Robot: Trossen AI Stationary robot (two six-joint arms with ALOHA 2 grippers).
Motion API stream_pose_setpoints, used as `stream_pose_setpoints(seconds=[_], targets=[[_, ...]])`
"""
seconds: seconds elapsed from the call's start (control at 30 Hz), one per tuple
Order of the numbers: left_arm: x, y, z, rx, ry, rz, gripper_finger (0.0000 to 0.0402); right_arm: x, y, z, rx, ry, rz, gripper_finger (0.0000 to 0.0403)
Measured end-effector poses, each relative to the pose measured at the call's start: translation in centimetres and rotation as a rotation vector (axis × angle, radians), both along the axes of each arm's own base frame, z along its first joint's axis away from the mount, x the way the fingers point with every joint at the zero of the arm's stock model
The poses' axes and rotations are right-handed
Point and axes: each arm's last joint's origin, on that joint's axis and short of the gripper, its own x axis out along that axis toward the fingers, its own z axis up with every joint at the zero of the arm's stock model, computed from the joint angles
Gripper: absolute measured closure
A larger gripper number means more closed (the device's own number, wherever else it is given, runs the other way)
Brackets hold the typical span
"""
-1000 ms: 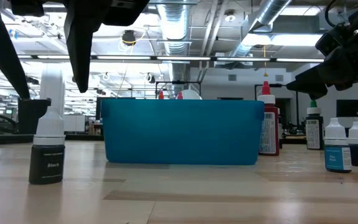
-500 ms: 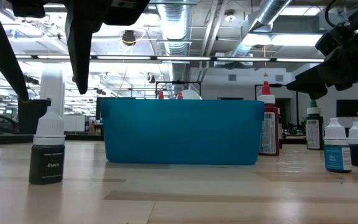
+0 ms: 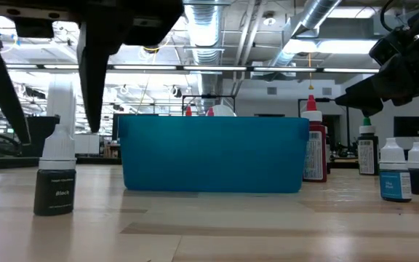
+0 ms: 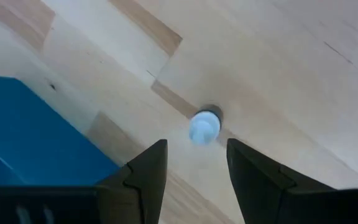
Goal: Pick & Place food coloring
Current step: Put the small black food coloring bottle into the blue bin
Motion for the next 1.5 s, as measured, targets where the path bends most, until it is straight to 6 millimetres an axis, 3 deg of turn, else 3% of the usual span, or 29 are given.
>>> stream_pose_setpoints(seconds=[0.47,0.93,1.27,1.5], targets=[[0.5,-0.5,-1.6,-0.022,0.016,-0.009,0.0249,0.0,0.0,0.0,0.000,0.000,0.000,0.0219],[0.7,-0.5,-1.5,-0.005,-0.008,0.002,0.0342,0.0,0.0,0.0,0.000,0.002,0.000,0.0219],[0.6,-0.6,-1.5,-0.012,-0.019,0.029,0.0336,0.0,0.0,0.0,0.000,0.002,0.000,0.0219],[1.2,-1.2,1.4,-0.042,-0.058,0.024,0.0339,0.0,0.0,0.0,0.000,0.002,0.000,0.0219]])
